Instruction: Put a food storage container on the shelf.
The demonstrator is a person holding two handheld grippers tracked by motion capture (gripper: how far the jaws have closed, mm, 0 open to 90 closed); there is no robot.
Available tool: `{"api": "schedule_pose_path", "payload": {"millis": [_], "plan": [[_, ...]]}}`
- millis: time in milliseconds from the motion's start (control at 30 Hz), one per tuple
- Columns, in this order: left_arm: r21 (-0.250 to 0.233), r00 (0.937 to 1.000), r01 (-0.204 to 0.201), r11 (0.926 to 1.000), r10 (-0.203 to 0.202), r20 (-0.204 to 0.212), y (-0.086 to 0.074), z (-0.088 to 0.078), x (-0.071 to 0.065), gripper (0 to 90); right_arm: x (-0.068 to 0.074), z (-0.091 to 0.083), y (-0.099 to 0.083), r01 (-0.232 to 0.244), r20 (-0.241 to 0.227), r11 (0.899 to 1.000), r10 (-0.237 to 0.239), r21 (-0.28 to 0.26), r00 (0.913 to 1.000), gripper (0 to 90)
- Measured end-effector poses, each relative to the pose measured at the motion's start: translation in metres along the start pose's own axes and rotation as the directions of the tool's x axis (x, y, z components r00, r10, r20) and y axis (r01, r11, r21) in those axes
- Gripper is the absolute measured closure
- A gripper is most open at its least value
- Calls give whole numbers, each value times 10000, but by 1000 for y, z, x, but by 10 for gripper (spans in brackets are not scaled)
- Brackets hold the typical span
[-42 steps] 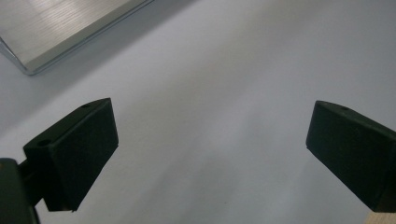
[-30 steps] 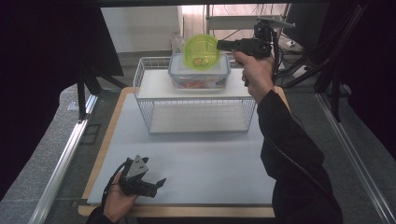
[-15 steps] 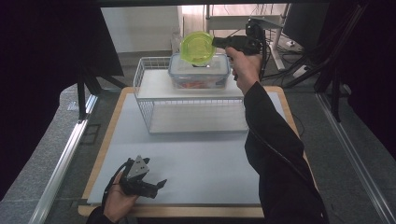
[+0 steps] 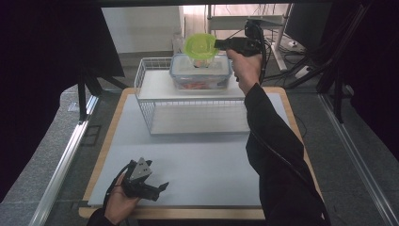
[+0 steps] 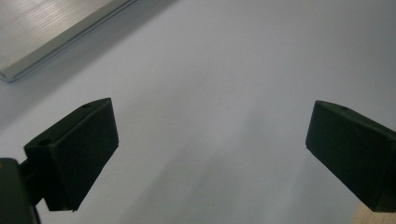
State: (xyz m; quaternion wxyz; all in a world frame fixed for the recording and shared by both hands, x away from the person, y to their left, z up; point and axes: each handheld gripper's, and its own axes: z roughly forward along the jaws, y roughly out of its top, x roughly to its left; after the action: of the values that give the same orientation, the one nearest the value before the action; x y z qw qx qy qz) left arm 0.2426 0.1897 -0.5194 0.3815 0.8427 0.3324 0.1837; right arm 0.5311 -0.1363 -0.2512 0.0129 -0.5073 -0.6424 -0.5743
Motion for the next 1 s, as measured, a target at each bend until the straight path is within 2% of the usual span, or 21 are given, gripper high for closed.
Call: {"api": "schedule_pose_path", "payload": {"millis": [300,567,800,1000], "plan": [[92,10000,-56,9999,55,24,0,1,-1,25,-2,0,3,-125,-279,9994,134,308,9995,708],[166,9999,-85,9998,84,69,0,2,-1,25,-2,5,2,-55,-78,9984,59,566,10000,640],[170,9999,-97,9998,96,67,0,2,-1,25,1,3,2,315,98,9985,-319,447,9994,551],[151,10000,-79,9999,78,39,0,2,-1,25,4,-2,1,1002,197,9944,-1009,344,9947,428]]}}
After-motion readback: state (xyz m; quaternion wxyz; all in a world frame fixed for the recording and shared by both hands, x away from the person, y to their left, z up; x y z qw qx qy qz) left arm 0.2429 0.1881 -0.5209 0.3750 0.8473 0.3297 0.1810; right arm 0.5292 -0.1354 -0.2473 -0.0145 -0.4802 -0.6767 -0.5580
